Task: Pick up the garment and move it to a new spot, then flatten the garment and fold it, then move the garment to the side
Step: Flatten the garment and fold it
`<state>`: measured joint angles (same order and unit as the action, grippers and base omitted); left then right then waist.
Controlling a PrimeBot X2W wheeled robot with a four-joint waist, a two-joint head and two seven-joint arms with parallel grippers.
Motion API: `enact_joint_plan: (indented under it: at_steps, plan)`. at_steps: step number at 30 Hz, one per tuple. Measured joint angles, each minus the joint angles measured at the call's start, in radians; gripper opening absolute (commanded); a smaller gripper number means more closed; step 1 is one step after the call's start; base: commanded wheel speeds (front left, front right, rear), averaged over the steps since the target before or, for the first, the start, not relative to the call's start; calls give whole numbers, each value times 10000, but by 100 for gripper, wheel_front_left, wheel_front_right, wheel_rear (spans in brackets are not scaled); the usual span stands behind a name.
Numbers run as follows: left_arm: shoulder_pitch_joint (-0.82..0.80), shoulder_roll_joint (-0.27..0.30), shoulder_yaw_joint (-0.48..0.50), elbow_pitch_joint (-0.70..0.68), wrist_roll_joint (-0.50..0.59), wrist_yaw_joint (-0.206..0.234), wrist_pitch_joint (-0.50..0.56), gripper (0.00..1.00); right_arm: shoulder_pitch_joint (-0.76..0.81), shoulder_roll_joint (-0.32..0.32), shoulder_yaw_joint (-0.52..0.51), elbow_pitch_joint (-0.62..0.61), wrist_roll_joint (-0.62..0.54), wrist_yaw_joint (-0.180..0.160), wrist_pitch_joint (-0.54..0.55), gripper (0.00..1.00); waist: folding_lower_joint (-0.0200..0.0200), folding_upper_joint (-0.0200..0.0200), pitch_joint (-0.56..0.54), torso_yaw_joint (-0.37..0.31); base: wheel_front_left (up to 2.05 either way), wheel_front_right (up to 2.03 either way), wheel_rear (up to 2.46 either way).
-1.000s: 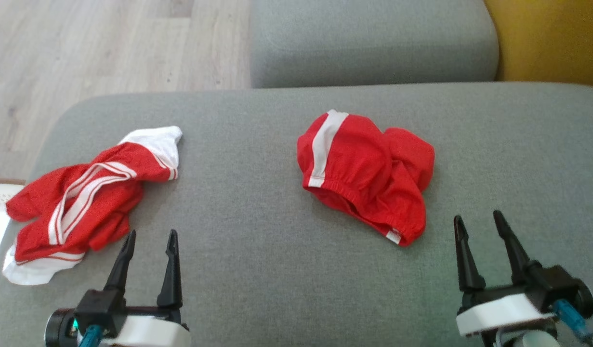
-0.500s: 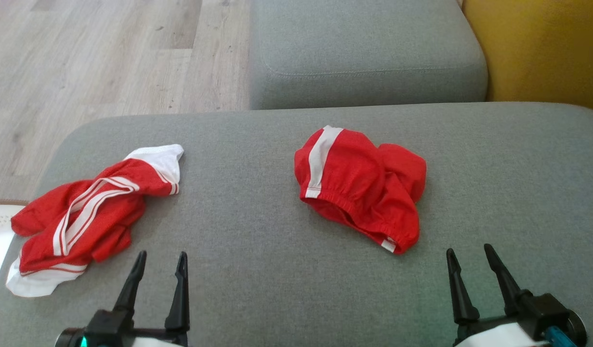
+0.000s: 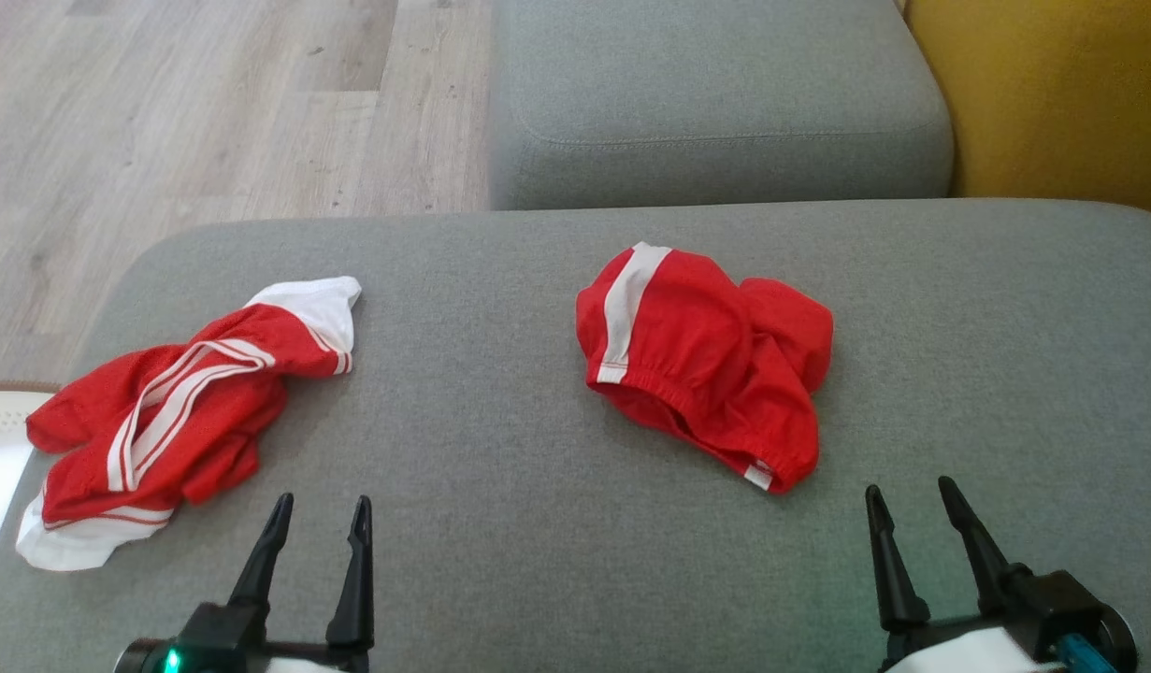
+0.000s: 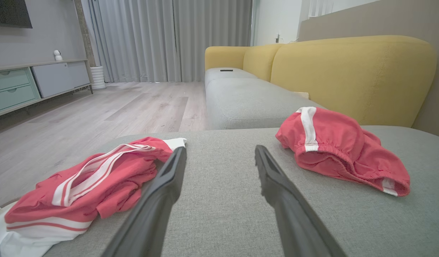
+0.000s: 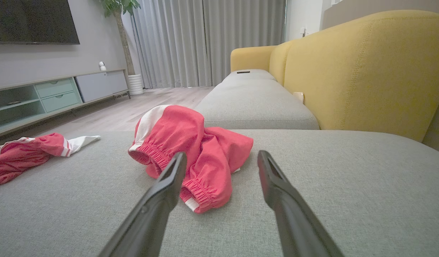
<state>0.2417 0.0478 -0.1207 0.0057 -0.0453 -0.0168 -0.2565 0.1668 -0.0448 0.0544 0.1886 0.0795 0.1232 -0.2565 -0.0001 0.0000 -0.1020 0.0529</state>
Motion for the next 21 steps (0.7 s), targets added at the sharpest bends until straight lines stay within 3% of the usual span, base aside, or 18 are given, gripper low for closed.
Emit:
enact_joint_plan:
  at_steps: [21]
  plan:
    - [-8, 4, -249, 174, 263, -8, 0, 100, -8, 0, 178, 115, 86, 0, 0, 100, 0, 0, 34, 1, 0, 0, 0]
